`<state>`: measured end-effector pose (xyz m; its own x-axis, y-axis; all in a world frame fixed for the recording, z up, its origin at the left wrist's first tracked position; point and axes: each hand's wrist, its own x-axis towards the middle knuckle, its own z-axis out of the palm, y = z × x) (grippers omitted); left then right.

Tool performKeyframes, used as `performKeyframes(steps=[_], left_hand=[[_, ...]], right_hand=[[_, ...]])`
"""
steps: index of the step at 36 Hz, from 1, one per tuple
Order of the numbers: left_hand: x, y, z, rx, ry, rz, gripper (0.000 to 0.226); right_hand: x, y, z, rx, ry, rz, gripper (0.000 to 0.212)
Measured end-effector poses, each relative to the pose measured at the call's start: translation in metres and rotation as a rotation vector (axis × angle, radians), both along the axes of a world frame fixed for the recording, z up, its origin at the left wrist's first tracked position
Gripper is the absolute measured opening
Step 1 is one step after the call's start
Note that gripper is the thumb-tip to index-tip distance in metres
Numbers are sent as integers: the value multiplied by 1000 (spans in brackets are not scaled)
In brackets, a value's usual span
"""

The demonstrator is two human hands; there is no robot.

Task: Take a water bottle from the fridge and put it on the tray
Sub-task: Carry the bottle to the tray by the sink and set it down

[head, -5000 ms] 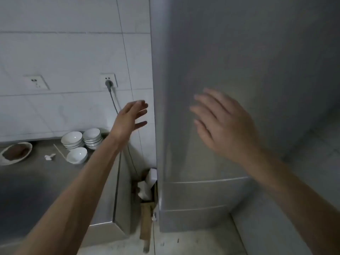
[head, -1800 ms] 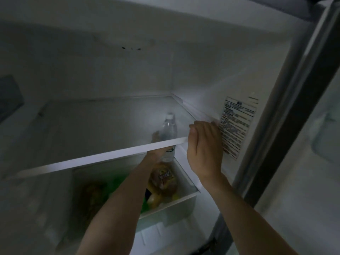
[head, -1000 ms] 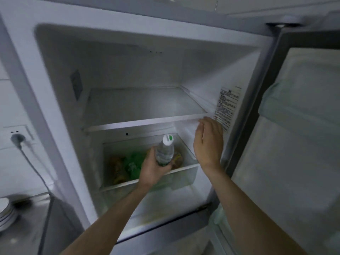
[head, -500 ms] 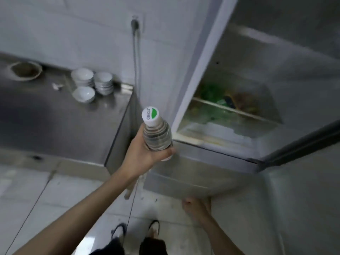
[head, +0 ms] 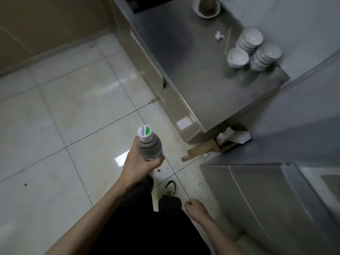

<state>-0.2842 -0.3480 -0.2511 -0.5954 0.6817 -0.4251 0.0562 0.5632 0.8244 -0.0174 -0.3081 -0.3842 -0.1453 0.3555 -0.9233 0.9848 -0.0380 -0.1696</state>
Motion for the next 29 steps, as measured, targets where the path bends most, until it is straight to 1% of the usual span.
performKeyframes(steps=[1,3,5,6,9,12,16,20,22,25,29], left_hand=[[-14,-14,-1,-21,-5,60,55],[-42,-42,-4,-47,-20,184,54],[-69,-68,-7,-54,-43,338,62],[-83,-80,-9,-55,-48,414,66],[-128,-109,-19,-79,-50,575,65],[-181,-128,-32,-117,-68,677,61],[-266,-140,-43,-153,-78,704,62],[-356,-141,-42,-143,-84,732,65],[-402,-137,-37,-125,-86,737,67],[-470,-127,-28,-88,-60,749,66],[-558,-110,-22,-41,-49,780,66]], right_hand=[[-15,7,0,8,-25,64,27],[-54,20,2,10,-53,191,31],[-104,31,1,-7,-50,318,35],[-133,36,0,-7,-36,379,33],[-236,45,-4,6,68,465,21],[-347,47,1,8,205,509,28],[-474,52,4,3,283,552,23],[-566,66,9,28,262,592,32],[-600,77,12,44,235,602,30],[-639,97,16,63,181,602,23],[-681,133,12,66,67,629,25]])
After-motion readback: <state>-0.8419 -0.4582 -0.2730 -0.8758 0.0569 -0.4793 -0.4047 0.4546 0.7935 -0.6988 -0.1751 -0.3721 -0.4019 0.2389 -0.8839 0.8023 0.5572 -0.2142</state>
